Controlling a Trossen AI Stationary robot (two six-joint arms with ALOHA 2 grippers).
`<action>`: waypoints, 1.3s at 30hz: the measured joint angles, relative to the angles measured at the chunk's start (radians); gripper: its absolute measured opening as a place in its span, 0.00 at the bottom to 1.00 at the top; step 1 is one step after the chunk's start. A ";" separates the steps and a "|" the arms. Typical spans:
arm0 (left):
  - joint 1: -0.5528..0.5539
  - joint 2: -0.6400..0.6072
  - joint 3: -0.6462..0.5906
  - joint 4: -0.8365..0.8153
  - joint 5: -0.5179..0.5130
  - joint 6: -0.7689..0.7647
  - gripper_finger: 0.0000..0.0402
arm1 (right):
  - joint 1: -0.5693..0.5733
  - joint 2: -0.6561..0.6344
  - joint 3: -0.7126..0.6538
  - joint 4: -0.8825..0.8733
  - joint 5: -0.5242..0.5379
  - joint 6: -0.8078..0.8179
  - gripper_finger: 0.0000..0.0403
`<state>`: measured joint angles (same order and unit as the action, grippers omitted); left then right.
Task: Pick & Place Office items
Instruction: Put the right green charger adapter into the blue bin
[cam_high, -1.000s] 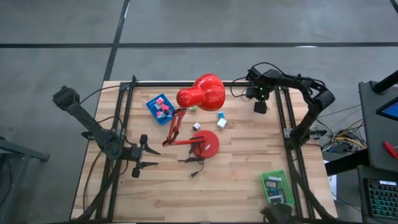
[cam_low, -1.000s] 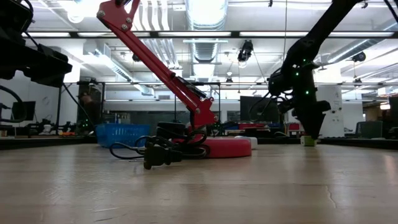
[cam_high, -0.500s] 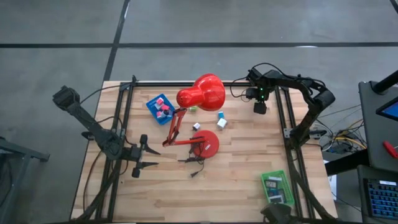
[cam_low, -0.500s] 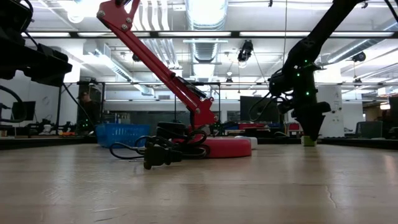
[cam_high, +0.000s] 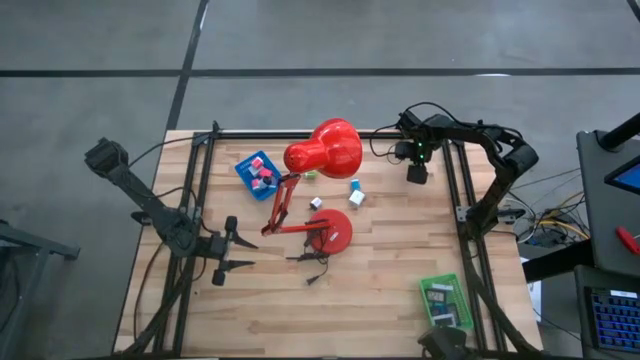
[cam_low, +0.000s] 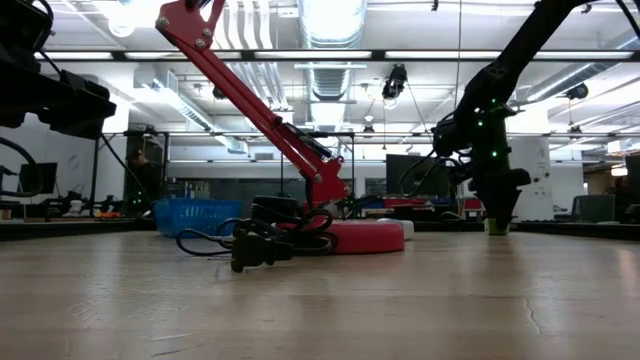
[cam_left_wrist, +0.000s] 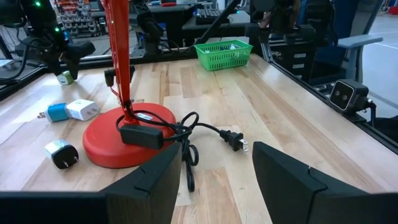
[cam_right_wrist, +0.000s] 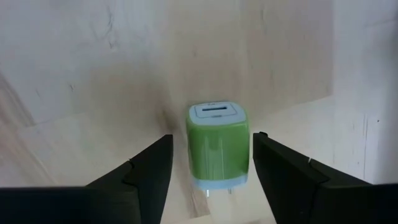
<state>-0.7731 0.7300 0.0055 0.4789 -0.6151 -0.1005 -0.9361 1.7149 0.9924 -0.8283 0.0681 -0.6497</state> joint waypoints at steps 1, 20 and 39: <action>0.000 0.000 0.000 0.000 0.000 0.000 0.50 | 0.000 0.000 0.000 0.002 0.001 0.000 0.51; 0.000 0.000 0.000 0.055 -0.022 0.047 0.50 | 0.053 -0.021 -0.001 -0.008 0.008 0.014 0.29; 0.024 -0.007 0.000 0.078 -0.333 0.079 0.50 | 0.174 -0.372 0.000 0.309 -0.356 0.229 0.29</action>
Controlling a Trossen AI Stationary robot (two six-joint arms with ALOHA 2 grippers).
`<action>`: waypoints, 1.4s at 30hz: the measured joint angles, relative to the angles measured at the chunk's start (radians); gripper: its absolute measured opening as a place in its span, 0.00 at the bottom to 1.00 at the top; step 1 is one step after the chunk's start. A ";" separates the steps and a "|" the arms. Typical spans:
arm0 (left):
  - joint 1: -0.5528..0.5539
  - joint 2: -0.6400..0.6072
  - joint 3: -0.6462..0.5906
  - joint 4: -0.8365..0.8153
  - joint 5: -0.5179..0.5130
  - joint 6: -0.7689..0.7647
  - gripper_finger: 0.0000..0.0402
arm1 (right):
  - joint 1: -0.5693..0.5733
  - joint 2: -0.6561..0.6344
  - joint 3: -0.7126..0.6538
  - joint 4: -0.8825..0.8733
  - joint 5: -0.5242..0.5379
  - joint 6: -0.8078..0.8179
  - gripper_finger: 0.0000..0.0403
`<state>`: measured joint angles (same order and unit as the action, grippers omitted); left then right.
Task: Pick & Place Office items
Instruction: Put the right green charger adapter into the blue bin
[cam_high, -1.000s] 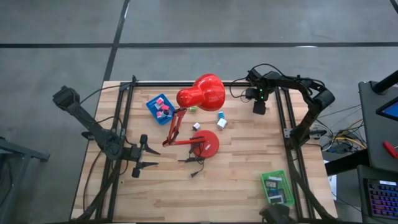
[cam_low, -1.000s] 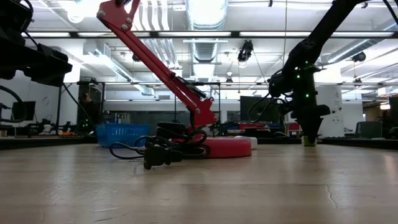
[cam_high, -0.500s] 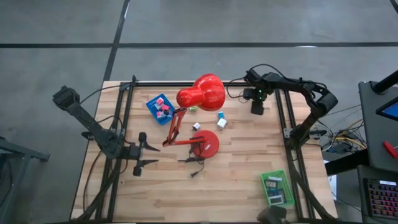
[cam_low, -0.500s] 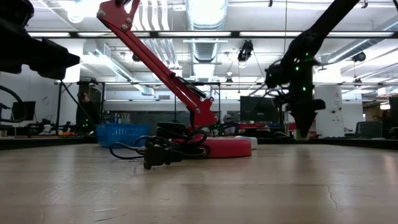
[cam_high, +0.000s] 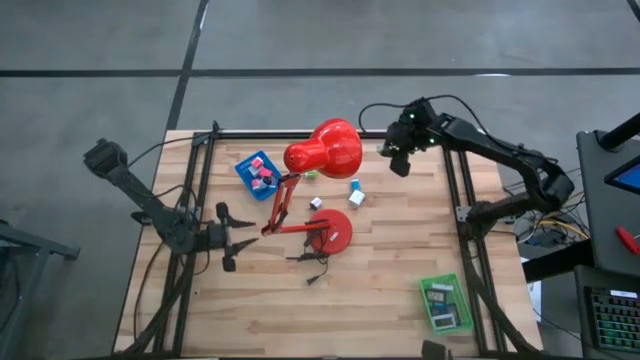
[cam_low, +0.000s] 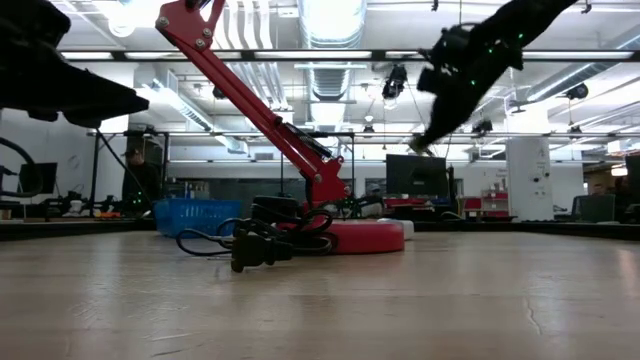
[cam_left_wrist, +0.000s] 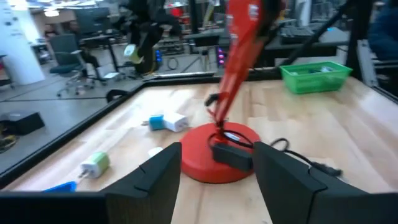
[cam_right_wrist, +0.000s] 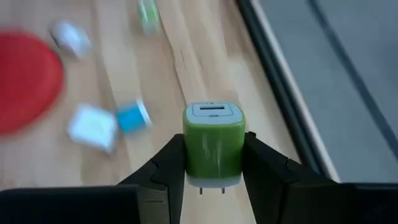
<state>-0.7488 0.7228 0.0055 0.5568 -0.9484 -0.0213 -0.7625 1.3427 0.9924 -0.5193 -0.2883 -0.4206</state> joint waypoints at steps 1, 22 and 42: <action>0.011 -0.002 0.000 0.005 -0.001 0.003 0.50 | 0.013 -0.005 0.000 0.031 -0.016 0.015 0.29; 0.801 -0.040 0.000 0.183 0.747 0.099 0.50 | 0.228 0.330 0.000 0.842 -0.233 0.219 0.29; 1.247 0.337 0.143 0.487 1.212 0.077 0.50 | 0.231 0.497 0.027 1.209 -0.374 0.310 0.29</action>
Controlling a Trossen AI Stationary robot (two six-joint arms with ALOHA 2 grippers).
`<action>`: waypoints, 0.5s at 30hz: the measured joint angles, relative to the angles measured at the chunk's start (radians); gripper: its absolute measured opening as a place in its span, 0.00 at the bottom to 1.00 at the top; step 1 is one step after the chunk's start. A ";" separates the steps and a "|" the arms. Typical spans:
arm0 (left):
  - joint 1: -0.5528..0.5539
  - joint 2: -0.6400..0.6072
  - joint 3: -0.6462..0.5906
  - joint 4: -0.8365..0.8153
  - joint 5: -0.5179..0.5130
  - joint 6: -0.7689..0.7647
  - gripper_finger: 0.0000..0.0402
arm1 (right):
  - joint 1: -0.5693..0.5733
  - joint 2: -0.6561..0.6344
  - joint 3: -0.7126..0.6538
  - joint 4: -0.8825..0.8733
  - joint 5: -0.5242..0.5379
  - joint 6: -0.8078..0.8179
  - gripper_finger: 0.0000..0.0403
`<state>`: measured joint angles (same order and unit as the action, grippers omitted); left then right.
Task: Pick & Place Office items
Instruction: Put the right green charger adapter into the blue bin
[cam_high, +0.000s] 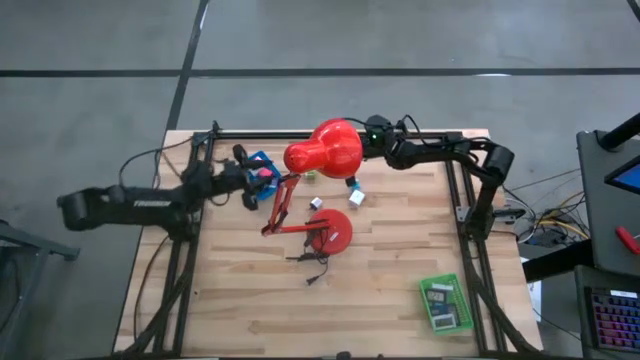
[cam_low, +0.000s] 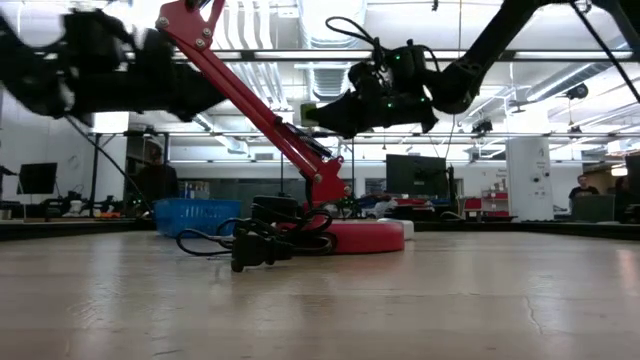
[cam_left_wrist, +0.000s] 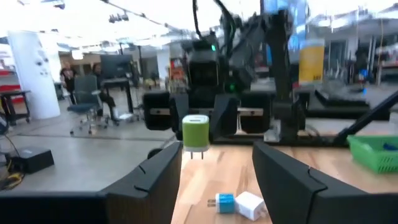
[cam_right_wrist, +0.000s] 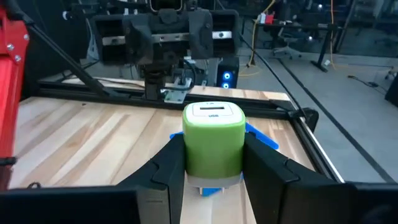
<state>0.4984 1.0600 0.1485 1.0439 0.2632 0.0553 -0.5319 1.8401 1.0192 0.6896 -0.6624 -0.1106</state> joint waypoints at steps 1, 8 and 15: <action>0.002 0.048 0.024 0.001 0.007 0.011 0.50 | 0.002 0.011 0.013 0.000 -0.009 0.004 0.29; 0.049 0.334 0.149 0.103 0.085 0.040 0.50 | 0.006 0.088 0.111 -0.002 -0.026 0.009 0.29; 0.115 0.465 0.182 0.293 0.175 -0.015 0.50 | 0.011 0.186 0.201 0.004 -0.057 0.025 0.29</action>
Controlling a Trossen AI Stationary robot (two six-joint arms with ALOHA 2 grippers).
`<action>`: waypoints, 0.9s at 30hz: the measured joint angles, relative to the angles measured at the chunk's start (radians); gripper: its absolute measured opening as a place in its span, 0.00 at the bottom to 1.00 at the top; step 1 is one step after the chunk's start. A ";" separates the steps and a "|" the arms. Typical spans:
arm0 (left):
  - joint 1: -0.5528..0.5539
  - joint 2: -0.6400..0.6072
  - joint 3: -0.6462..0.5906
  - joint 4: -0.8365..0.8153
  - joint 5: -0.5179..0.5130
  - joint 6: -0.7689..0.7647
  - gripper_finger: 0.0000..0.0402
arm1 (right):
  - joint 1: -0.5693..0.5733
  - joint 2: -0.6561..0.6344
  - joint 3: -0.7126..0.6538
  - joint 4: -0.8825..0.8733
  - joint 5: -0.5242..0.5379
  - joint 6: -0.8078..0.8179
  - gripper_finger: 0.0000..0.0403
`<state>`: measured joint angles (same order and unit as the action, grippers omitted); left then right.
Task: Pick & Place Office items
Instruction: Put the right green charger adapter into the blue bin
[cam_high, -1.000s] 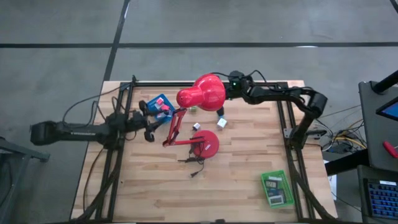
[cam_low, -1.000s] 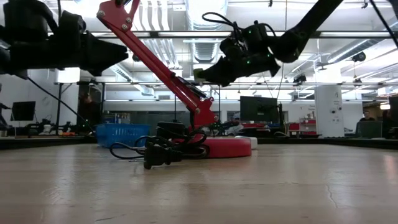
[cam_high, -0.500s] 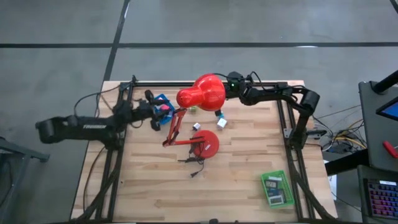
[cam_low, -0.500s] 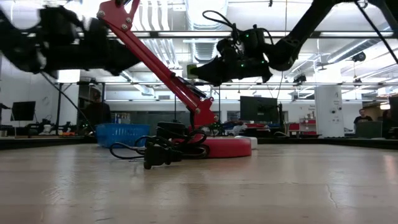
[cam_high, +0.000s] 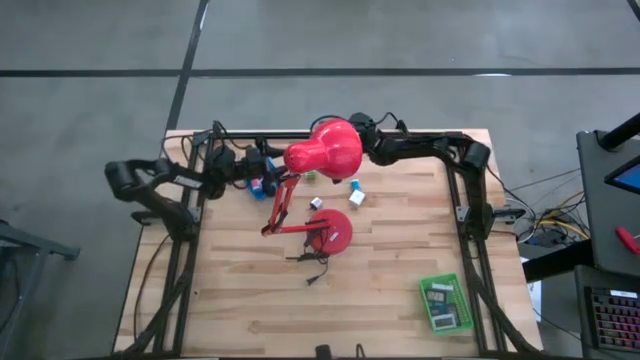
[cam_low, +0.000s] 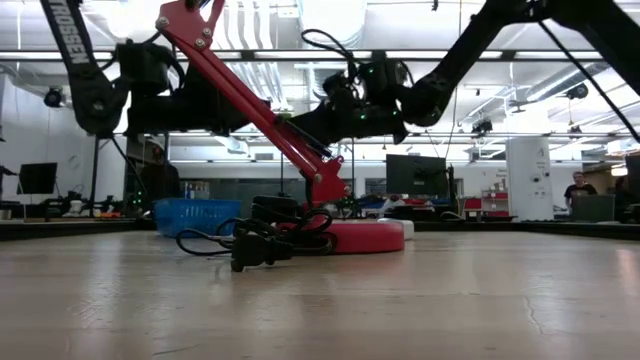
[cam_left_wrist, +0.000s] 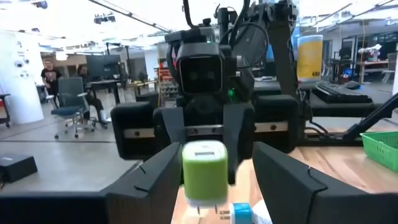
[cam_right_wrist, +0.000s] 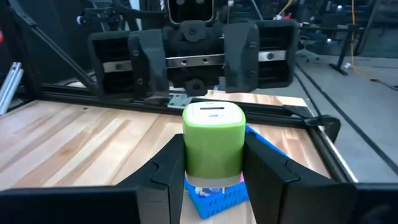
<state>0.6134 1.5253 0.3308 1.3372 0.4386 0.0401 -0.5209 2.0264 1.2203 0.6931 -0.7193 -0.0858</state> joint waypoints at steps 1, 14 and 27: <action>0.005 0.007 0.000 0.006 0.001 0.000 0.50 | 0.000 0.013 0.010 -0.001 -0.005 0.000 0.29; 0.039 0.089 0.051 0.015 0.061 -0.003 0.50 | 0.000 0.086 0.132 -0.003 -0.061 0.019 0.29; 0.052 0.113 0.063 0.013 0.064 0.009 0.50 | 0.000 0.085 0.133 -0.003 -0.058 -0.002 0.29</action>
<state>0.6649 1.6384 0.3937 1.3506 0.5022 0.0490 -0.5206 2.1117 1.3529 0.6905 -0.7773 -0.0882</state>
